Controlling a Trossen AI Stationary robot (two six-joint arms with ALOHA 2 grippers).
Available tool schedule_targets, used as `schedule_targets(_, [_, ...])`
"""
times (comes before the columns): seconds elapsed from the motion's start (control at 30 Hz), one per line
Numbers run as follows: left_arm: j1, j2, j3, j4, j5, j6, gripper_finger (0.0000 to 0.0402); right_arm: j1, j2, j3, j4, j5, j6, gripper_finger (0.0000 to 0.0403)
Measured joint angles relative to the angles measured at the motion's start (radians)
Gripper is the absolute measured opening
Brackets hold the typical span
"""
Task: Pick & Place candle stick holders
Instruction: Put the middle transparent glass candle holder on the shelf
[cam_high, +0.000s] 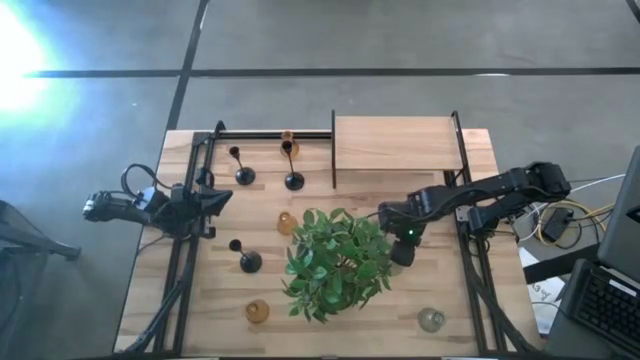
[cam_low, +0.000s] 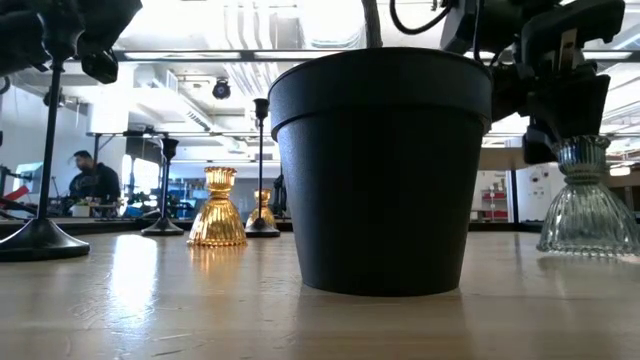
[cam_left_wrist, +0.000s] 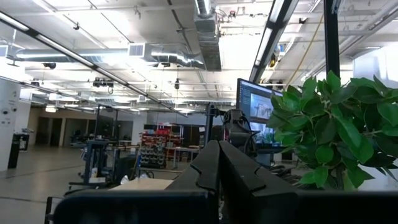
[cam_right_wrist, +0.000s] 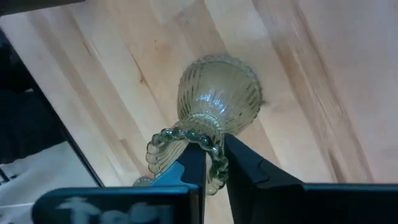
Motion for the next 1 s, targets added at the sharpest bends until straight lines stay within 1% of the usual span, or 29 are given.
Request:
schedule_targets(0.13, [0.0,0.0,0.0,0.0,0.0,-0.033,0.0012,0.0,-0.045,-0.006,-0.012,0.034,0.032,0.0026])
schedule_targets(0.4, [0.0,0.0,0.0,0.006,-0.003,-0.073,0.0012,-0.025,-0.159,-0.005,-0.024,0.034,0.121,0.0025])
schedule_targets(0.53, [0.0,0.0,0.0,0.008,-0.023,-0.074,0.0012,-0.056,-0.205,0.033,-0.105,0.083,0.125,0.0025])
schedule_targets(0.67, [0.0,0.0,0.0,0.009,-0.03,-0.041,0.0012,-0.118,-0.225,0.126,-0.237,0.172,0.072,0.0025])
schedule_targets(0.77, [0.0,0.0,0.0,0.024,-0.041,-0.038,0.0012,-0.178,-0.219,0.226,-0.327,0.241,0.022,0.0025])
schedule_targets(0.93, [0.0,0.0,0.0,0.042,-0.089,-0.063,0.0012,-0.309,-0.179,0.42,-0.459,0.331,-0.091,0.0025])
schedule_targets(1.0, [0.0,0.0,0.0,0.042,-0.096,-0.081,0.0012,-0.376,-0.152,0.501,-0.518,0.344,-0.14,0.0025])
